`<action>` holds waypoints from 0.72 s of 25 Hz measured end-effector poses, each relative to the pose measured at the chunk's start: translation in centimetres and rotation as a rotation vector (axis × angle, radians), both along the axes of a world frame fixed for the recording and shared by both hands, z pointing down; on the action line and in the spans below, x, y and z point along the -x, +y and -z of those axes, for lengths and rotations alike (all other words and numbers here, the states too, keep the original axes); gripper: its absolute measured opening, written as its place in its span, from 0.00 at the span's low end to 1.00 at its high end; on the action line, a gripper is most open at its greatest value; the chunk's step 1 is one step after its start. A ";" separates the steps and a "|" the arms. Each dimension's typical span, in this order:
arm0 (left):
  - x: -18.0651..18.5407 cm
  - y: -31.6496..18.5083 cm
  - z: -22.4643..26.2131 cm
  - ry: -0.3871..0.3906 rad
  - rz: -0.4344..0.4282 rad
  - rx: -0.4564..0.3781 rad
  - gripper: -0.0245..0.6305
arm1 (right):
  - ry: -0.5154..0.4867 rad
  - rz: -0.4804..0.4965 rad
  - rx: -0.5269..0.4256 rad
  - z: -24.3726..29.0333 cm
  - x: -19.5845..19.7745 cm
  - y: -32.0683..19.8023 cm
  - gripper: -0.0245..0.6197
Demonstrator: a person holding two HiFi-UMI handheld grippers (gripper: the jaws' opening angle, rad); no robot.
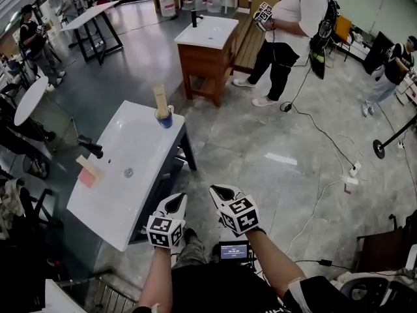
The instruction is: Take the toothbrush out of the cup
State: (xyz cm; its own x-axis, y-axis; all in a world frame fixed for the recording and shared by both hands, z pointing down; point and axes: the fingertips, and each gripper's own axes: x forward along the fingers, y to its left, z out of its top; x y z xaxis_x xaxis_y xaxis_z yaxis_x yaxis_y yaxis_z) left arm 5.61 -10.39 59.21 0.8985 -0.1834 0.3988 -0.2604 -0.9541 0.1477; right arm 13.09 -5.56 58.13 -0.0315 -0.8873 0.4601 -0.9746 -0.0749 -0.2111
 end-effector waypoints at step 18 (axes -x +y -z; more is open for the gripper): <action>-14.7 -14.8 0.6 0.044 -0.094 -0.005 0.05 | 0.016 -0.093 0.029 -0.3 -13.3 -13.8 0.05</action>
